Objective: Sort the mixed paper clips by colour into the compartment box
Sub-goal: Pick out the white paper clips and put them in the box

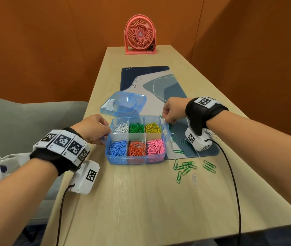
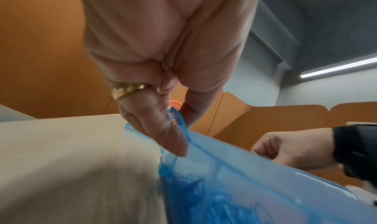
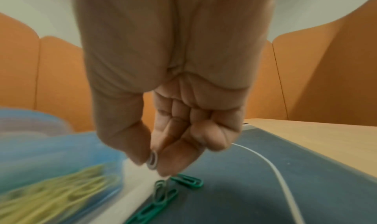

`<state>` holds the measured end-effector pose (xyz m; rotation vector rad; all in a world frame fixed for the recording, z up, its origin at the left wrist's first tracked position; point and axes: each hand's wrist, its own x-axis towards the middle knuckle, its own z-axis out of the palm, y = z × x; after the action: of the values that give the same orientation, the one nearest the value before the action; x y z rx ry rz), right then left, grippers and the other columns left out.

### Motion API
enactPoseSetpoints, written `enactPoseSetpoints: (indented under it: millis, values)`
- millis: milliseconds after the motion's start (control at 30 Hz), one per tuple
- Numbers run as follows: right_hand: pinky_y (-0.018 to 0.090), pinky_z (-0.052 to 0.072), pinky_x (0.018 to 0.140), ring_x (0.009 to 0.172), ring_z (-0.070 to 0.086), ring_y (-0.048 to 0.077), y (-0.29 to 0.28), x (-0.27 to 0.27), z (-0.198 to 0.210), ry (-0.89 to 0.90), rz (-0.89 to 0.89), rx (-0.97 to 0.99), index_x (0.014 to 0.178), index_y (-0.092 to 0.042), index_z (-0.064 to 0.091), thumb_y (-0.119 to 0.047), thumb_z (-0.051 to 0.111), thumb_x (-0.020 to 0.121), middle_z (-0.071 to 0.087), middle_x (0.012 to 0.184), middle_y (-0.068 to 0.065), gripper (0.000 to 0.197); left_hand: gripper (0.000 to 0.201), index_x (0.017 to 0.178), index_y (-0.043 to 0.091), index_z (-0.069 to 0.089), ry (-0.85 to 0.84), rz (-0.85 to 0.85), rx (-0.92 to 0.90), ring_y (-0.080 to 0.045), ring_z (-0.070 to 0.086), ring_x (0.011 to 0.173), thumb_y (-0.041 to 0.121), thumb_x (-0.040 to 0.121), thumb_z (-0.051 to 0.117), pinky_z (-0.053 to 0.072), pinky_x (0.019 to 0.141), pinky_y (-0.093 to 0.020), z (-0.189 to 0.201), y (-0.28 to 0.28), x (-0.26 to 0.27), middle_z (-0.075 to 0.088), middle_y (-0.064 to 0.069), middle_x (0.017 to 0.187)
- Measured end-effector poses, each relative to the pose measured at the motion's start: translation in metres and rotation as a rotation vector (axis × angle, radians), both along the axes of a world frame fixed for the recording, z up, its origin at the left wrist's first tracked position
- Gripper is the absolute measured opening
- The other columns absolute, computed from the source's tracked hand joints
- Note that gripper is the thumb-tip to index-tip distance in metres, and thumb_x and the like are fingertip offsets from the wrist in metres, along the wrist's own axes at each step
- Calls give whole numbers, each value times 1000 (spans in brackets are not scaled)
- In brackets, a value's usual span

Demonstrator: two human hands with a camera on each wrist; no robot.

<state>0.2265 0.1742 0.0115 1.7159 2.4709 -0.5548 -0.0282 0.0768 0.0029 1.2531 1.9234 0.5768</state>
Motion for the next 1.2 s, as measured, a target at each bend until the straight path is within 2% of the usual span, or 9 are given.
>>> enactPoseSetpoints:
  millis: [100,200,333,500,633,800,967,1133,1200]
  values:
    - [24,47,61,57,54,11,-15,9,0,-12,1,-68,68,-19,65,-14,67,77,67,64,0,10,11,90,13,47,31,22,19,-22,61,57,5,90,55,58,64,-37,2,1,4,63,-16,76]
    - [20,46,58,51,55,7,-25,9,-3,-38,13,-88,63,-20,61,-15,71,78,64,58,-4,19,16,98,13,46,24,56,41,-20,60,57,7,90,58,55,55,-30,2,1,6,62,-15,80]
    - [20,44,56,49,55,9,-32,4,-6,-73,15,-99,62,-15,56,-12,72,78,60,54,-3,23,35,117,14,41,-42,66,48,-22,56,61,13,88,62,54,77,-40,0,-2,4,60,-15,79]
    - [21,42,53,59,53,18,-40,1,-8,-122,1,-58,66,-13,56,-19,70,78,58,60,1,20,49,129,19,41,11,56,171,-27,54,97,31,87,64,45,88,-39,6,-10,15,55,-11,112]
    - [24,48,56,57,56,16,-49,8,-3,-45,-33,-20,68,-11,59,-12,68,78,62,63,2,13,39,127,19,46,-69,58,314,-18,48,100,26,91,58,39,83,-31,18,-23,37,46,-2,115]
    - [28,54,64,59,60,14,-64,21,33,102,-40,29,76,-11,67,-6,63,77,70,70,4,6,7,99,15,55,-488,67,382,-20,54,106,12,94,53,47,92,-28,24,-44,69,55,-6,108]
    - [14,48,55,52,60,-1,-96,13,78,248,72,4,87,-14,69,-5,68,80,68,68,-3,12,17,92,7,55,-1057,168,176,-19,58,82,20,99,45,49,74,-24,20,-62,115,57,-10,88]
    - [16,53,59,58,64,6,-114,24,78,281,95,-60,94,-12,70,-10,72,81,70,72,0,13,43,117,-6,52,-1522,204,-48,-33,52,120,28,103,29,44,97,-39,11,-76,148,59,-24,106]
    - [16,54,58,56,63,6,-108,38,74,270,32,-25,93,-9,70,-8,69,84,69,70,2,10,40,109,-10,53,-1554,237,-62,-32,50,122,22,103,29,42,96,-41,8,-81,156,59,-23,98]
